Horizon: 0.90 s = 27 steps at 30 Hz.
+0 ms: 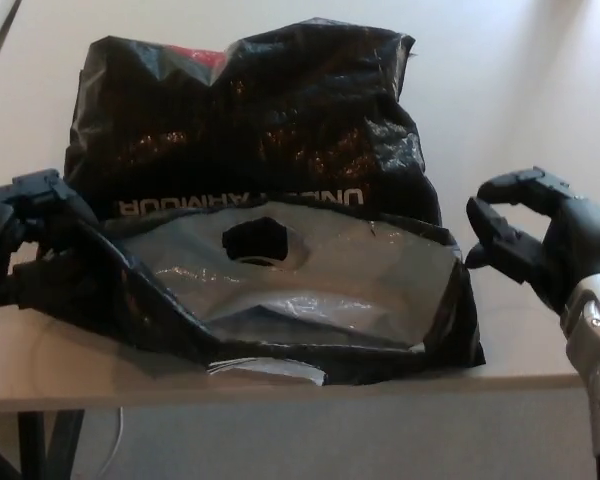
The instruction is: A plastic bag is kept infront of the robot in the middle of the desk and the robot uses both its hands to grab it from the top and lifts it up and then releases it.
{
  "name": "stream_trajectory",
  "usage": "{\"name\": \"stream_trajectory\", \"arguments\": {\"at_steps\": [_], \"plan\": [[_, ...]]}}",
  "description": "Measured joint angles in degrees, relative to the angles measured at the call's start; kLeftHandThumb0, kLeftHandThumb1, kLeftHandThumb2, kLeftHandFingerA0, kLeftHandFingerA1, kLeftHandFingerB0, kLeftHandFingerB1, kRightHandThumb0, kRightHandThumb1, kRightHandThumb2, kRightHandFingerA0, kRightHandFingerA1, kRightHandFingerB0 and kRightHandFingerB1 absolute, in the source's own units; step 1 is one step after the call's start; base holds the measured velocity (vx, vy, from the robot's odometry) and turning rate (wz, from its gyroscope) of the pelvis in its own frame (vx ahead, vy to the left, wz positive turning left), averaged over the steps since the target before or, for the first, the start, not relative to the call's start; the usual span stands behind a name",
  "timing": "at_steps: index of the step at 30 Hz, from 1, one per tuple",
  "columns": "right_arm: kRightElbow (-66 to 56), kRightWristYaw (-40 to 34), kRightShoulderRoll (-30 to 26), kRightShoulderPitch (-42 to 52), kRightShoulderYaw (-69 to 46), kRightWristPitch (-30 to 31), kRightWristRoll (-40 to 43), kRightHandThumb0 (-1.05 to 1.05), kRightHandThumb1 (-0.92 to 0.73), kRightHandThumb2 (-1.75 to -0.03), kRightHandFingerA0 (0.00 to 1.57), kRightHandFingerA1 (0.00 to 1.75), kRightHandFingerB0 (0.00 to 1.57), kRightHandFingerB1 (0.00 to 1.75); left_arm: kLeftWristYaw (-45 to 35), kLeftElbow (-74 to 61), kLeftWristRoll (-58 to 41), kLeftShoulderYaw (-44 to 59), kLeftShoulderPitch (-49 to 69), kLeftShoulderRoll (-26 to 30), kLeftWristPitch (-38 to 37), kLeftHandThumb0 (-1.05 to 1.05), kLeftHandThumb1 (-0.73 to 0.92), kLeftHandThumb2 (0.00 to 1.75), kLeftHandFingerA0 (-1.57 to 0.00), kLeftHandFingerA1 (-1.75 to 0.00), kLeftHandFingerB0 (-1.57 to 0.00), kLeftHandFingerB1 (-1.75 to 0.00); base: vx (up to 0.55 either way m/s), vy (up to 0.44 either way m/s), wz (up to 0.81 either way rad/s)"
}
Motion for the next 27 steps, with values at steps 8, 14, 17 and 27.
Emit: {"name": "stream_trajectory", "arguments": {"at_steps": [8,14,17,27], "plan": [[-8.2,1.7,0.2,0.3,3.7,5.5,3.8,-0.48,-0.62,-0.58,0.69,1.27,0.63,0.68,-1.5,-11.4,-3.4,-0.6,1.0,-1.9,3.2,-0.32,0.68,0.58,-0.94,-1.75,-0.63,-1.75,0.0,0.0,0.0],[-10.4,5.0,-4.9,0.7,9.6,9.1,4.2,-0.87,-0.52,-0.88,0.32,0.5,0.06,0.21,-1.9,-14.9,-4.2,-1.6,3.1,-2.6,5.8,-0.39,0.5,0.83,-1.24,-1.49,-0.94,-1.33,0.0,0.0,0.0],[-10.8,8.1,-9.0,0.9,11.8,10.5,5.0,-0.85,-0.46,-0.89,0.31,0.62,0.0,0.0,-1.9,-15.0,-4.7,-1.6,3.6,-2.6,6.5,-0.38,0.5,0.83,-1.24,-1.49,-0.95,-1.33,0.0,0.0,0.0],[-10.9,17.0,-21.9,2.6,17.9,9.1,5.2,-0.83,-0.45,-0.9,0.01,0.23,0.0,0.0,-2.1,-15.0,-5.4,-1.4,3.9,-2.7,7.4,-0.39,0.49,0.82,-1.24,-1.49,-0.95,-1.33,0.0,0.0,0.0]]}}
